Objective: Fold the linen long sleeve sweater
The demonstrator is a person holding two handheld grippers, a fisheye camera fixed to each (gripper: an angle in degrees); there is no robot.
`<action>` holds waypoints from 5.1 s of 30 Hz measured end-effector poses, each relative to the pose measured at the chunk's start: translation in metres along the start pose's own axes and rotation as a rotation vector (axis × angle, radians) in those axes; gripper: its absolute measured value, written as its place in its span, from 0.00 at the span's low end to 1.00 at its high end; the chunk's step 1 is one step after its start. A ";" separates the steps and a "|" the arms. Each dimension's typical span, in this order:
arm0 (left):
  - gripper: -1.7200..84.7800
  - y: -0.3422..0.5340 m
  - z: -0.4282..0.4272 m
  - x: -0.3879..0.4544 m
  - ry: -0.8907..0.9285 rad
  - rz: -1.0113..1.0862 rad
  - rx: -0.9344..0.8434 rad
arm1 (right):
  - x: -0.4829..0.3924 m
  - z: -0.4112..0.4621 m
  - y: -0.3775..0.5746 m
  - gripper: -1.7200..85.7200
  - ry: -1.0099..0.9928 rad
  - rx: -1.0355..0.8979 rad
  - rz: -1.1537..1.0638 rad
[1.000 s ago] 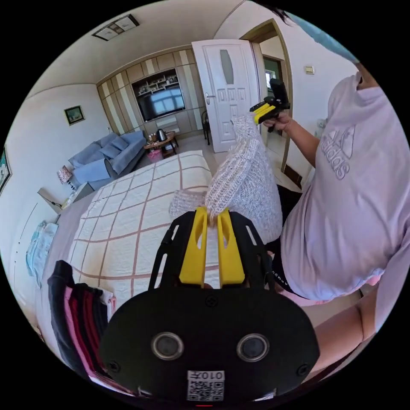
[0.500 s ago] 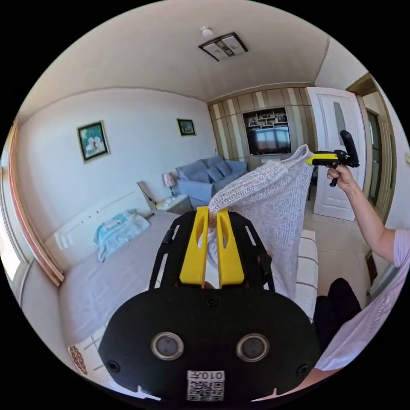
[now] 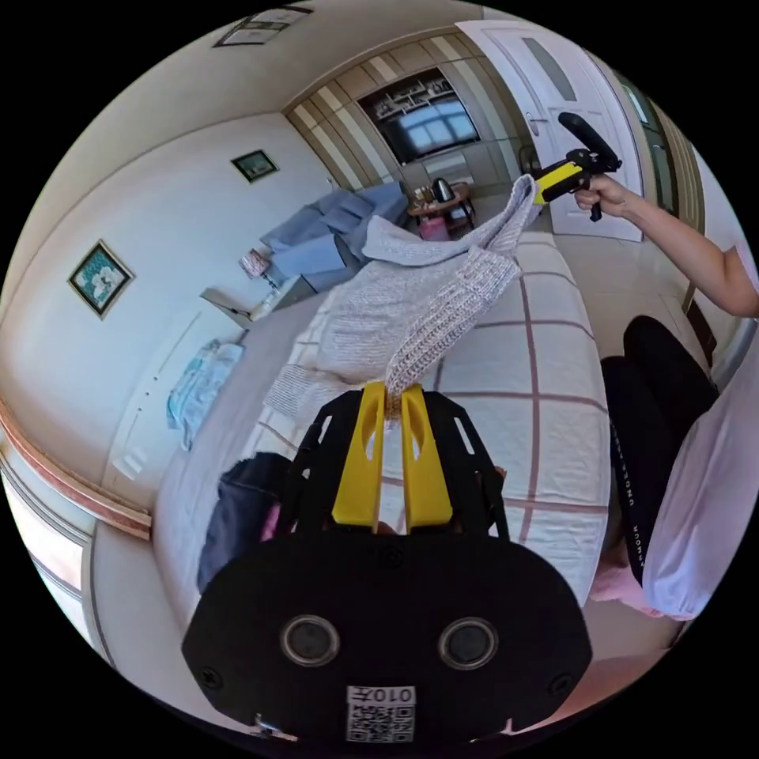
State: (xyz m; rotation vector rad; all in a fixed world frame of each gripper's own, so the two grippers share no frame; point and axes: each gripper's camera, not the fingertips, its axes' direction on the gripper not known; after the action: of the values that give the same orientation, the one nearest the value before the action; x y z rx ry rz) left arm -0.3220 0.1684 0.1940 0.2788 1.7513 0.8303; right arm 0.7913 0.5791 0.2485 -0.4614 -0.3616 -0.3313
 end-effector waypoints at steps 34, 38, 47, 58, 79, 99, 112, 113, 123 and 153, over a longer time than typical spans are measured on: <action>0.03 0.112 0.025 0.173 0.098 -0.022 -0.187 | 0.005 0.055 0.153 0.07 -0.102 -0.158 0.072; 0.05 0.120 0.044 0.173 0.110 -0.066 -0.198 | 0.006 0.066 0.156 0.07 -0.061 -0.171 0.096; 0.10 0.150 0.021 0.133 0.228 -0.154 -0.115 | 0.018 0.067 0.169 0.10 -0.081 -0.203 0.140; 0.14 0.156 -0.005 0.068 0.189 -0.327 -0.117 | 0.035 0.036 0.162 0.13 0.040 -0.056 0.267; 0.06 0.250 0.047 -0.082 0.514 -1.062 -0.057 | 0.111 0.078 0.146 0.06 -0.043 -0.117 0.638; 0.07 0.312 0.017 -0.059 0.653 -1.181 -0.016 | 0.101 0.067 0.119 0.08 -0.043 -0.239 0.613; 0.10 0.152 -0.003 -0.071 0.182 -0.709 0.010 | 0.099 0.024 0.018 0.15 0.262 -0.037 0.446; 0.10 0.142 -0.001 -0.067 0.201 -0.695 0.029 | 0.108 0.028 -0.004 0.15 0.274 -0.054 0.422; 0.07 0.137 -0.029 -0.014 0.244 -0.649 0.064 | 0.237 0.138 -0.191 0.18 0.238 -0.137 0.373; 0.07 0.139 0.028 -0.031 0.706 -0.750 0.279 | 0.307 -0.118 -0.040 0.07 -0.240 0.383 0.667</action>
State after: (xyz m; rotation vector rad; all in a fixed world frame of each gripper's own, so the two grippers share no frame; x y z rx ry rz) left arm -0.3155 0.2626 0.3043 -0.5407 2.3837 0.1166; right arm 1.0786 0.4190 0.2905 -0.2223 -0.4694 0.4413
